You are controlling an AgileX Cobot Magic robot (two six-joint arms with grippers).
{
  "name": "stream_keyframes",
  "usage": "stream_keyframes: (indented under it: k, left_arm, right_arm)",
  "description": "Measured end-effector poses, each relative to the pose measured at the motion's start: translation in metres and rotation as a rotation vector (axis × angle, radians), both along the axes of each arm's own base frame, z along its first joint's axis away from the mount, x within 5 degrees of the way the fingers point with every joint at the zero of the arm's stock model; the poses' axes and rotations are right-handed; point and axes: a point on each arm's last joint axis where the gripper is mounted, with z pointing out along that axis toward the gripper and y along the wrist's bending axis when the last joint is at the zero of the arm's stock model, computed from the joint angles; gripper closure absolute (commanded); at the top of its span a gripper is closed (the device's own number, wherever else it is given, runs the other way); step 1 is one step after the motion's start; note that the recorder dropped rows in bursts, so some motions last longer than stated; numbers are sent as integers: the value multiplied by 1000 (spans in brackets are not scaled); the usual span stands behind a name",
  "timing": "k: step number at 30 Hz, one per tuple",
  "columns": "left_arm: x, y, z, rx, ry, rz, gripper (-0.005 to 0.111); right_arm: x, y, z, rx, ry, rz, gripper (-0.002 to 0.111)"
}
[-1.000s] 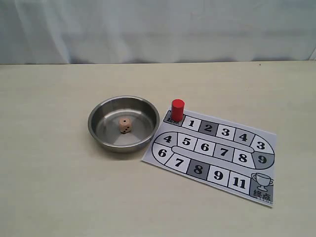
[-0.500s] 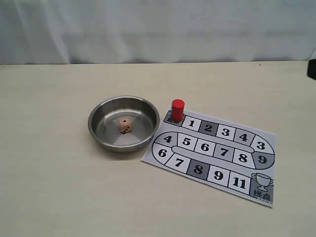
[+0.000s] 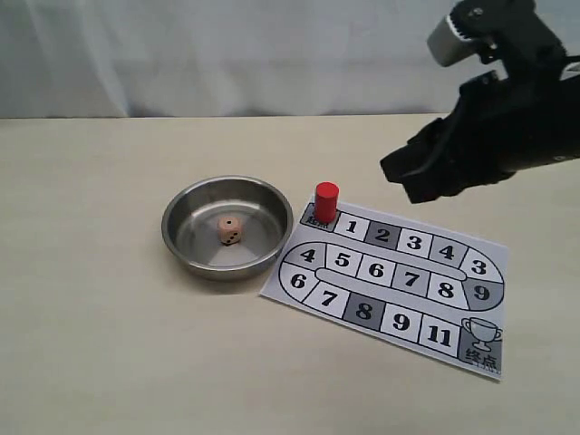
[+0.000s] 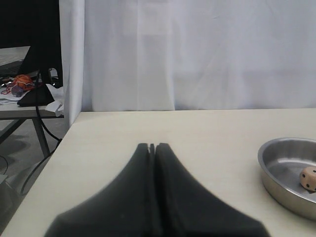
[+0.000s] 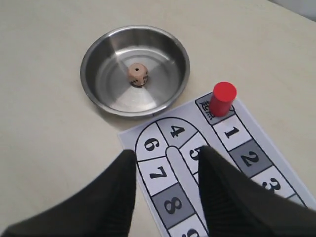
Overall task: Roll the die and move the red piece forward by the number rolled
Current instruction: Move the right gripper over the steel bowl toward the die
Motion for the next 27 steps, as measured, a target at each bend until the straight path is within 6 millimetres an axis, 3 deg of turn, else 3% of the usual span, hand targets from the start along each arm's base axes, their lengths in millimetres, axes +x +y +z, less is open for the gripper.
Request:
stream_keyframes:
  k: [2, 8, 17, 27]
  left_arm:
    - [0, 0, 0, 0, 0, 0, 107]
    - [0, 0, 0, 0, 0, 0, 107]
    - [0, 0, 0, 0, 0, 0, 107]
    - [0, 0, 0, 0, 0, 0, 107]
  right_arm:
    - [7, 9, -1, -3, 9, 20, 69]
    - [27, 42, -5, 16, 53, 58, 50]
    - [66, 95, -27, 30, 135, 85, 51]
    - [106, 128, -62, 28, 224, 48, 51]
